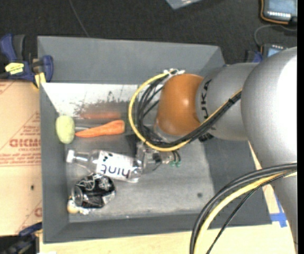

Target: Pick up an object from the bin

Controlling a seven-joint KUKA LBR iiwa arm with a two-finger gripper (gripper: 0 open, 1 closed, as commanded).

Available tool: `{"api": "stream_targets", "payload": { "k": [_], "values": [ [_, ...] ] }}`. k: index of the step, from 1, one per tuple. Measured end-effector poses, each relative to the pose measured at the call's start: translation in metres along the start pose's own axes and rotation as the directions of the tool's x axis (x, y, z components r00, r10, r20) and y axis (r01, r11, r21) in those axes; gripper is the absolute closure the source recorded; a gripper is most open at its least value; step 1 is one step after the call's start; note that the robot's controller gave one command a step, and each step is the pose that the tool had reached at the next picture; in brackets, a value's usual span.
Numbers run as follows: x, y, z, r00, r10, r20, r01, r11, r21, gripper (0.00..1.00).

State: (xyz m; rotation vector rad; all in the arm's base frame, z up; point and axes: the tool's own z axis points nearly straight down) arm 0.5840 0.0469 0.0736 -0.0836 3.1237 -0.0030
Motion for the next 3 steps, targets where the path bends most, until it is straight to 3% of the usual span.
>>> {"api": "stream_targets", "payload": {
  "k": [1,2,3],
  "values": [
    [0.000,0.009,0.000,0.990,0.142,0.001,-0.142,0.990,0.000,1.00],
    [-0.001,0.012,0.000,0.991,0.134,0.002,-0.134,0.991,0.001,1.00],
    [-0.020,0.001,-0.012,0.994,-0.113,0.002,0.113,0.994,-0.001,1.00]
  ]
}}
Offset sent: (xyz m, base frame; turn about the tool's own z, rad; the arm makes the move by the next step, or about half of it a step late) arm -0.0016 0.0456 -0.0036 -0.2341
